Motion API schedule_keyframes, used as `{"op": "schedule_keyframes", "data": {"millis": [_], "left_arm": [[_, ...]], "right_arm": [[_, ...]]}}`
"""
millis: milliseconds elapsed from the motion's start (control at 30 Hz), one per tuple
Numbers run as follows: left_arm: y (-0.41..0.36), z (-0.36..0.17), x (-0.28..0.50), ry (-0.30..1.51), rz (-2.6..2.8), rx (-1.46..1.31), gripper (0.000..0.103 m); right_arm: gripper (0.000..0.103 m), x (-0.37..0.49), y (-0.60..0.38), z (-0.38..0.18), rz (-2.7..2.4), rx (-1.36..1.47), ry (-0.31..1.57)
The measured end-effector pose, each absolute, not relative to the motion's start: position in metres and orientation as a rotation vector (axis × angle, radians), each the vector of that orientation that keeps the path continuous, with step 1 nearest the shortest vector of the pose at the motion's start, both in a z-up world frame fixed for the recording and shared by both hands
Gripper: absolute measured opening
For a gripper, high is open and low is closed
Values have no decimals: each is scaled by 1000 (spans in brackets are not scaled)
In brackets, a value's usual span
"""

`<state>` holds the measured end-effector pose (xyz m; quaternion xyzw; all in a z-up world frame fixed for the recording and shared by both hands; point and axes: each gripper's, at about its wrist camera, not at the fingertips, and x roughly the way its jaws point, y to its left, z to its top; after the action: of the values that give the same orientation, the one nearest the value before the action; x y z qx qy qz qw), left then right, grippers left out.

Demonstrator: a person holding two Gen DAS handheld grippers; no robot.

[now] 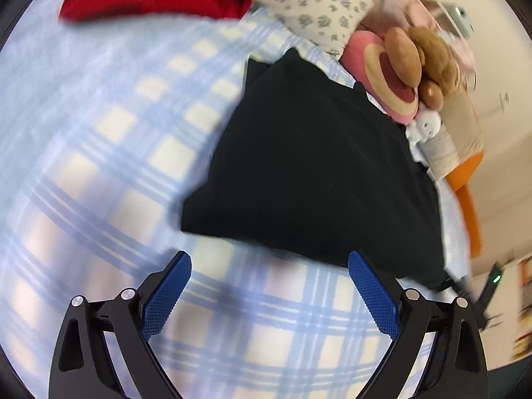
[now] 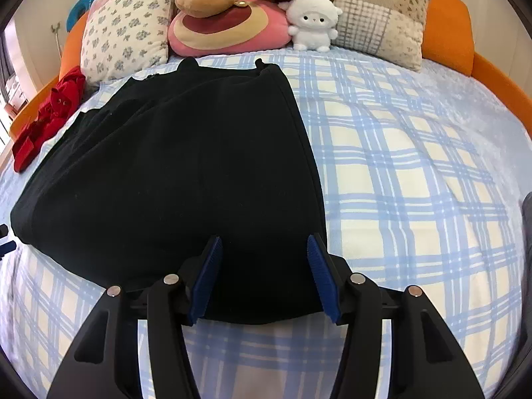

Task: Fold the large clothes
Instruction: 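Grasp the side edge of the folded jacket with both tools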

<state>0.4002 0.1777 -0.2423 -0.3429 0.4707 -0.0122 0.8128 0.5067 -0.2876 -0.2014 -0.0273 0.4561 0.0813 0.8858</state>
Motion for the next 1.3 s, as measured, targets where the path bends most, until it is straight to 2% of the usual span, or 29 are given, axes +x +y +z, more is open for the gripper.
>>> {"op": "schedule_keyframes", "data": {"millis": [267, 467, 533, 600, 733, 900, 933, 967, 1000, 1100, 1200, 1300], "left_arm": [[182, -264, 414, 879, -121, -1053, 97], [185, -262, 445, 847, -79, -1060, 97], [182, -261, 451, 881, -45, -1016, 96], [170, -257, 454, 927, 15, -924, 89], [171, -258, 451, 952, 53, -911, 76], [178, -261, 449, 958, 14, -917, 74], [177, -261, 448, 957, 12, -911, 74], [178, -262, 448, 956, 10, -910, 74], [178, -262, 448, 955, 10, -913, 74], [177, -262, 451, 964, 9, -906, 75], [177, -262, 452, 969, 3, -911, 75], [178, -264, 452, 967, -7, -914, 75]], "right_arm": [[58, 506, -288, -203, 166, -68, 928], [58, 506, -289, -203, 171, -67, 927], [63, 507, -288, -203, 152, -88, 923], [96, 510, -288, -204, 72, -138, 909], [97, 513, -279, -178, 21, -147, 909], [97, 496, -213, -113, 73, -237, 721], [95, 497, -201, -107, 112, -231, 716], [79, 501, -184, -102, 173, -203, 738], [57, 509, -171, -100, 231, -145, 783], [36, 536, -144, -109, 327, 4, 887], [29, 557, -129, -130, 358, 143, 981], [27, 566, -122, -160, 328, 224, 1064]]}}
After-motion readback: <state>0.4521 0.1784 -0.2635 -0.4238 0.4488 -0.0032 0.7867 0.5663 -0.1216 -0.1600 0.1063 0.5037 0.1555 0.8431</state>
